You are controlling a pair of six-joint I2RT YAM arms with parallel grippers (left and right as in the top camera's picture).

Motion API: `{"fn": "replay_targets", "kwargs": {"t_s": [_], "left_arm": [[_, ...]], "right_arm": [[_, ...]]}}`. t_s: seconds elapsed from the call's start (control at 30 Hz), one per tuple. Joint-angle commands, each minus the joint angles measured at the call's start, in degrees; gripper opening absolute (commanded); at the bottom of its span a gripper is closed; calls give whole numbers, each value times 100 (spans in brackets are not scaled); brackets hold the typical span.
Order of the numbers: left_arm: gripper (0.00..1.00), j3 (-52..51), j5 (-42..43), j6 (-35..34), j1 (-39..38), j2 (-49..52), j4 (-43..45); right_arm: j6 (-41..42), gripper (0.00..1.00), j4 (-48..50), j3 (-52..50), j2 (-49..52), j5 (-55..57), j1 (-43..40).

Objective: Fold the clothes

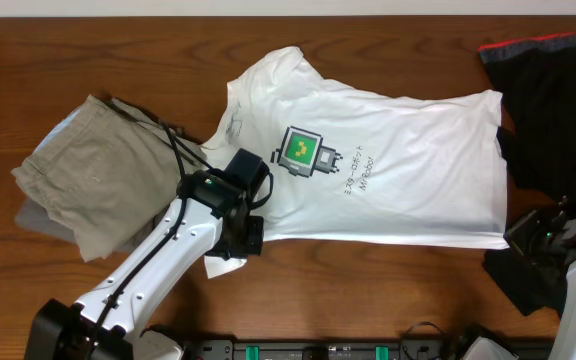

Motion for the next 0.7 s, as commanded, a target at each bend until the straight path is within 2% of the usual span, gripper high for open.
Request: {"fn": "replay_targets", "kwargs": {"t_s": [0.0, 0.1, 0.13, 0.3, 0.37, 0.53, 0.67], "left_arm": [[6, -24, 131, 74, -42, 15, -15], [7, -24, 120, 101, -129, 15, 72], [10, -24, 120, 140, -142, 15, 96], [47, -24, -173, 151, -151, 15, 35], [57, -28, -444, 74, -149, 15, -35], [65, -203, -887, -236, -17, 17, -13], [64, -745, -911, -278, 323, 24, 597]], "right_arm": [[-105, 1, 111, 70, -20, 205, -55], [-17, 1, 236, 70, -20, 264, -55], [-11, 1, 269, 70, -20, 264, -55], [-17, 1, 267, 70, -20, 348, -55], [-15, 1, 256, 70, -20, 402, -55], [-13, 1, 264, 74, -20, 417, -55], [-11, 1, 264, 74, -20, 415, -55]]}}
